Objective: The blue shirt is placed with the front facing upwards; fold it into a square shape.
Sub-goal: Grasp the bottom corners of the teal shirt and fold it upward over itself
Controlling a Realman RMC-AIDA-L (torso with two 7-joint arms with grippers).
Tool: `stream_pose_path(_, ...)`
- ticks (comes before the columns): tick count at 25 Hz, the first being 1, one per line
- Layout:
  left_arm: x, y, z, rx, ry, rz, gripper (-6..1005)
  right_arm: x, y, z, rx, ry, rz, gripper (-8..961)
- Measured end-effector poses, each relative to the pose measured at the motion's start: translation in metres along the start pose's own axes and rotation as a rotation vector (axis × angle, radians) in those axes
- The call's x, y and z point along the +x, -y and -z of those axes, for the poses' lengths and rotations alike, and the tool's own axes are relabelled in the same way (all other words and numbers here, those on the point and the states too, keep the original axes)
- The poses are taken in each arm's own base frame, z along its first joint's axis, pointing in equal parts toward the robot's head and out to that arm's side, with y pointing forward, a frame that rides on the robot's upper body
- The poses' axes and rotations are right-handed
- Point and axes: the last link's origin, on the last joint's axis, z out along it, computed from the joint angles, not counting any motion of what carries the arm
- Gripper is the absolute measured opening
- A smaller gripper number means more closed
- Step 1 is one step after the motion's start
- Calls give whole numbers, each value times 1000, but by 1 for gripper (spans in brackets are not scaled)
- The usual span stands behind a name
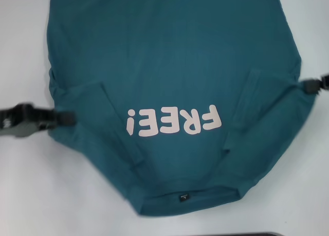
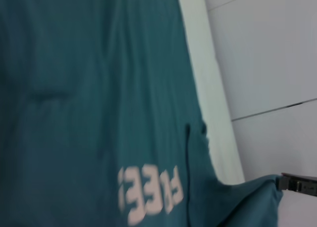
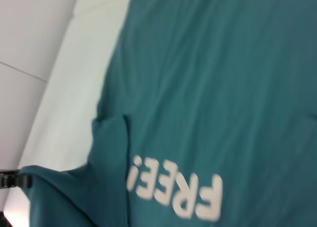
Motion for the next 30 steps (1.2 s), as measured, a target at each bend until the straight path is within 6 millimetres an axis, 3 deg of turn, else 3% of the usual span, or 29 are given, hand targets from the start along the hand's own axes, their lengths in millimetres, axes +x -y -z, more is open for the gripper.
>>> stream_pose_path(7,35,-5,-27,35,-96,-48,31,-23,-7,-18,19,50,41,19)
stream_pose_path(19,69,5,-29,136,-287,-57,32,-47,2,-12,72,232,40,19)
stream_pose_path(30,96,-3,-40,176,-302,-122,32,-61,0,-10,59,339,54,20)
